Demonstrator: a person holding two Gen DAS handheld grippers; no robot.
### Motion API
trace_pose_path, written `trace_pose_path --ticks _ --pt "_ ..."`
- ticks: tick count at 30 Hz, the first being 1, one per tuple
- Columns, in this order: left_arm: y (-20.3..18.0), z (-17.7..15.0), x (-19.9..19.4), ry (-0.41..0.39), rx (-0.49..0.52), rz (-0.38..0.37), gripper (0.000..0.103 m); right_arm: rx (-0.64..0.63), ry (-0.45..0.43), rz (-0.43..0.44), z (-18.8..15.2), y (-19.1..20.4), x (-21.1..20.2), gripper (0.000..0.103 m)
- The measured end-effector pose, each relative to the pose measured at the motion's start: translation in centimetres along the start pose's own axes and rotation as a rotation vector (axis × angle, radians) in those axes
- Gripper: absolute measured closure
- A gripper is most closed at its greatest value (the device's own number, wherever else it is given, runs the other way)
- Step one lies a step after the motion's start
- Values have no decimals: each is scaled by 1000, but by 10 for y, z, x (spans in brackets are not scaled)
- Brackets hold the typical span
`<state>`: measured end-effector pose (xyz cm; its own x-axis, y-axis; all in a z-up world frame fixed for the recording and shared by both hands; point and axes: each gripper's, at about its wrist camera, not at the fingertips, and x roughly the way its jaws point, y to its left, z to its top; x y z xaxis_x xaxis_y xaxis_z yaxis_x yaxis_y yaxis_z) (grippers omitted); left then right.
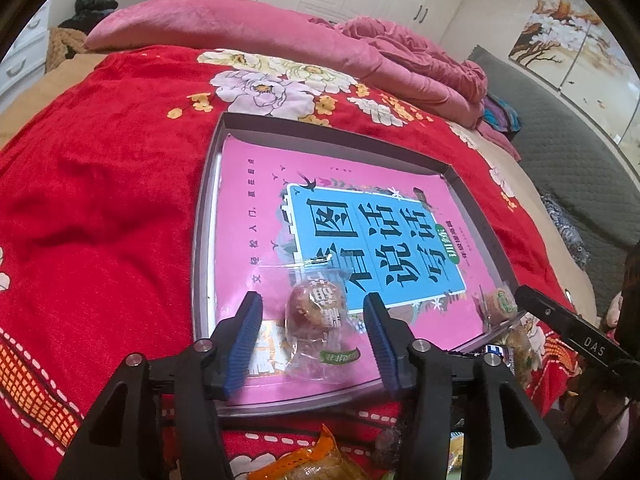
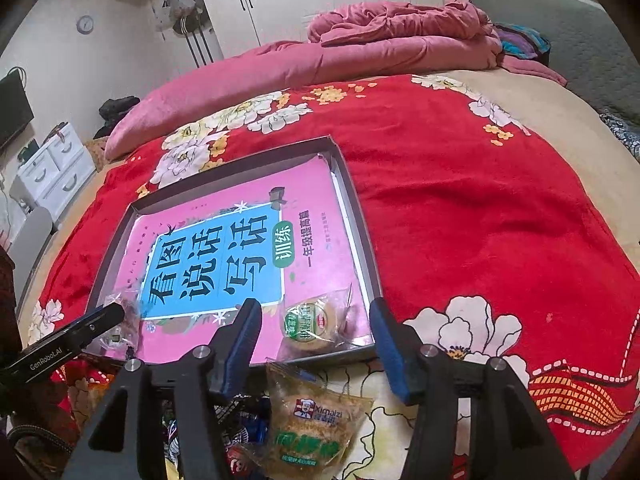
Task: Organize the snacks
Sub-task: 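Lower both pastry bags onto the pink workbook and open both tools, then withdraw both open tools from the tray back toward the snack pile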
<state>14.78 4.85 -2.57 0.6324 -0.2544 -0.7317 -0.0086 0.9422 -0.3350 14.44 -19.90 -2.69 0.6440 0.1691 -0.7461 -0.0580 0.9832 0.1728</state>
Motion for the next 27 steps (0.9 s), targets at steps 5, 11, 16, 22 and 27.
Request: trace_pose_path --ticks 5,11,16,22,27 --pt "3 2 -5 -7 -11 -4 42 0 -12 13 0 1 -6 44" --pt "3 2 -17 -37 -11 -21 35 7 -25 25 0 1 -12 41" --pt "-7 0 -25 -58 44 -22 32 6 -45 37 -2 3 -19 40" --pt "-4 -2 -32 -75 33 -3 29 -20 -77 53 -4 7 -31 37" --pt "1 -5 -40 -80 16 3 28 -49 -90 66 -8 14 -38 36"
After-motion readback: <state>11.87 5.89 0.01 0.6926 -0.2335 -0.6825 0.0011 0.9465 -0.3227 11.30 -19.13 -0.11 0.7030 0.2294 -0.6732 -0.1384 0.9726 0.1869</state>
